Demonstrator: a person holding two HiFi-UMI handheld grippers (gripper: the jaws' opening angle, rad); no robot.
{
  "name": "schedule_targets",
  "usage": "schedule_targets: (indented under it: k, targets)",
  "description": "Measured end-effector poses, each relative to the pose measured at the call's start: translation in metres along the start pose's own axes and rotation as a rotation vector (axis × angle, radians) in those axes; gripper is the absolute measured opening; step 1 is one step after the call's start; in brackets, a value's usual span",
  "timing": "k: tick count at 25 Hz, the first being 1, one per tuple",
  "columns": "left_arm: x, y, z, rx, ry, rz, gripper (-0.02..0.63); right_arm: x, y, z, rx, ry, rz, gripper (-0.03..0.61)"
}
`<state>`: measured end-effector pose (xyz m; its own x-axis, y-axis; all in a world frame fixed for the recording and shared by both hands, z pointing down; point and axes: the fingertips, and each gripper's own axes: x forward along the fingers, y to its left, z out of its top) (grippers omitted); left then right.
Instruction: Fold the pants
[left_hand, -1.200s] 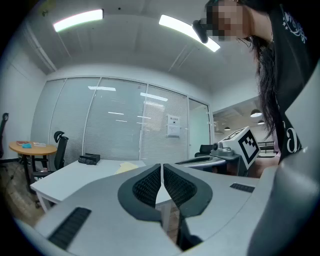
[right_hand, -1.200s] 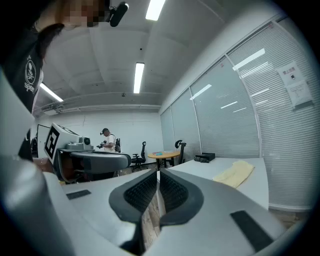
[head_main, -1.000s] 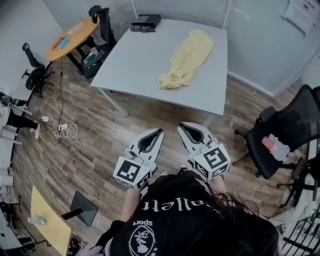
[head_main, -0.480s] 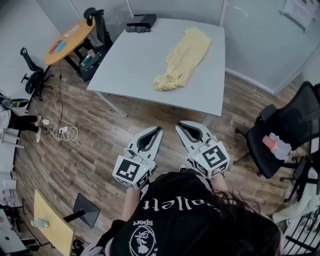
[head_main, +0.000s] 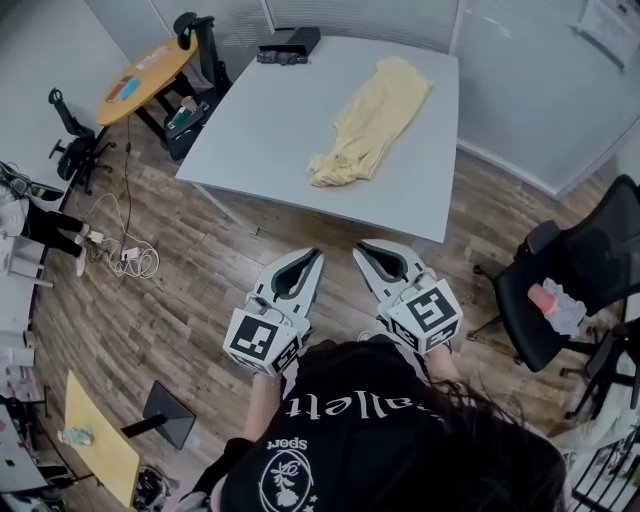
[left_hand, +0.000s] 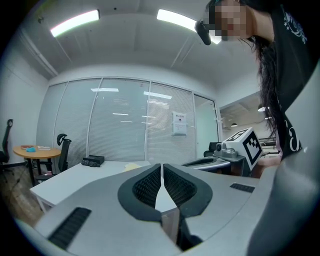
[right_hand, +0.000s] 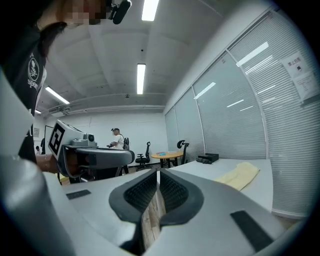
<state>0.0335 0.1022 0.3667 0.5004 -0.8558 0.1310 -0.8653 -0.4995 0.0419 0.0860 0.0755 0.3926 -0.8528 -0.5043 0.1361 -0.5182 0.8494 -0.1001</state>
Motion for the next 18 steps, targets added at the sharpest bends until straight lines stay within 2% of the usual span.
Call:
schedule_targets:
  k: [12, 18]
  targets:
    - [0.011, 0.011, -0.015, -0.033, 0.045, 0.077, 0.035, 0.009, -0.021, -0.016, 0.044, 0.024, 0.048, 0.034]
    - [0.016, 0.03, -0.024, -0.047, 0.075, 0.07, 0.035, 0.027, -0.029, -0.025, 0.073, 0.048, 0.037, 0.032]
